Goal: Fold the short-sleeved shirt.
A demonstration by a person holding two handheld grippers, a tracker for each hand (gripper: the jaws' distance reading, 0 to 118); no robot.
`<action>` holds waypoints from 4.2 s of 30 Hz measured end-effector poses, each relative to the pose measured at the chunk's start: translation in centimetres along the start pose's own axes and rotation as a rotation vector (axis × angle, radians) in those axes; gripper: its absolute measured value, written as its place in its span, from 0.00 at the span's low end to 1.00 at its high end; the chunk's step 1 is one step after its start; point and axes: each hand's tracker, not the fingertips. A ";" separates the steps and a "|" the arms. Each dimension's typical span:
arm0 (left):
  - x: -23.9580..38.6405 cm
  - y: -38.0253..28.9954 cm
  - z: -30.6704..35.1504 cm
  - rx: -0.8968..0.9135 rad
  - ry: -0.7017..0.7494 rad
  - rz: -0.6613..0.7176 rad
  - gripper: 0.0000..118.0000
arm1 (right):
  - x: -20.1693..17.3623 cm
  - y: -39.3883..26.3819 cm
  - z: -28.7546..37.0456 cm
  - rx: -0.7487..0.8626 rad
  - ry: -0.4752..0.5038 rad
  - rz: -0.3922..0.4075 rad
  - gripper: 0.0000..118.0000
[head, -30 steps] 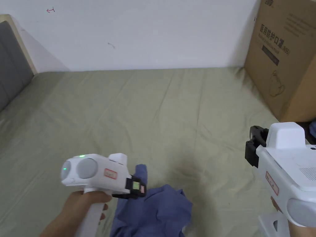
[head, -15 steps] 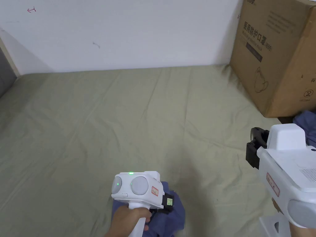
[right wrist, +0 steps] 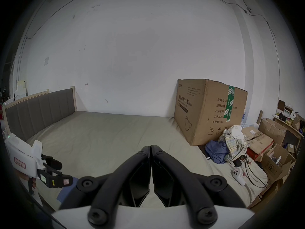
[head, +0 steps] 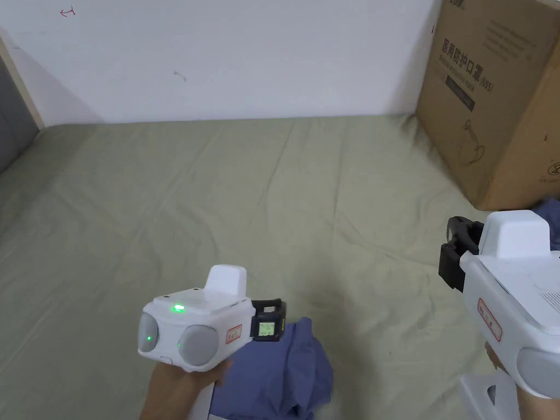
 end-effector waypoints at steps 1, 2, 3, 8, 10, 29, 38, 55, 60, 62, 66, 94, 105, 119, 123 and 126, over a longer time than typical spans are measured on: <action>-0.4 -0.5 0.1 0.024 0.019 0.000 0.73 | -0.1 0.0 0.0 0.000 0.003 0.000 0.00; -0.8 -1.0 -0.1 0.050 0.028 0.008 0.62 | -0.2 0.0 -0.1 -0.001 0.006 0.000 0.00; -1.1 -1.6 -0.2 0.063 0.023 0.021 0.50 | -0.2 0.0 -0.1 -0.002 0.009 0.001 0.00; -2.1 -4.5 -1.9 0.071 0.009 0.075 0.01 | -0.5 -0.2 -0.1 -0.012 0.016 0.006 0.00; -1.7 -5.6 -2.5 0.074 0.006 0.068 0.00 | -0.5 -0.3 -0.1 -0.015 0.015 0.005 0.00; 7.0 -10.3 -11.1 -0.130 -0.098 -0.120 0.00 | 1.3 -1.8 -1.0 -0.064 -0.022 -0.015 0.00; 7.0 -9.8 -10.5 -0.099 -0.111 -0.071 0.00 | 1.4 -1.6 -0.8 -0.065 -0.024 -0.011 0.00; -0.8 2.5 4.2 0.403 0.031 -0.010 0.00 | -1.8 1.8 2.2 0.088 0.028 -0.026 0.00; -3.6 4.0 7.8 0.508 0.148 -0.014 0.00 | -3.0 2.4 2.6 0.136 0.033 -0.024 0.00; -4.6 4.1 8.7 0.529 0.182 -0.022 0.00 | -3.4 2.5 2.7 0.152 0.034 -0.025 0.00; -6.2 3.8 10.3 0.576 0.248 -0.002 0.00 | -4.0 2.5 2.6 0.167 0.039 -0.028 0.00; -9.8 0.8 11.5 0.535 0.271 0.073 0.00 | -13.6 -12.5 -6.4 -0.170 0.285 -0.015 0.00; -11.7 -0.6 10.2 0.471 0.258 0.109 0.00 | -17.2 -23.4 -9.1 -0.457 0.271 0.073 0.00; -12.9 -5.3 -0.8 -0.149 -0.084 0.403 0.83 | -16.7 -23.2 -9.1 -0.453 0.269 0.045 0.00; -12.9 -7.0 -4.4 -0.277 -0.141 0.423 0.83 | -16.6 -23.2 -9.0 -0.452 0.271 0.041 0.00; -13.2 -7.7 -6.5 -0.320 -0.231 0.452 0.82 | -16.5 -23.2 -9.0 -0.453 0.271 0.034 0.00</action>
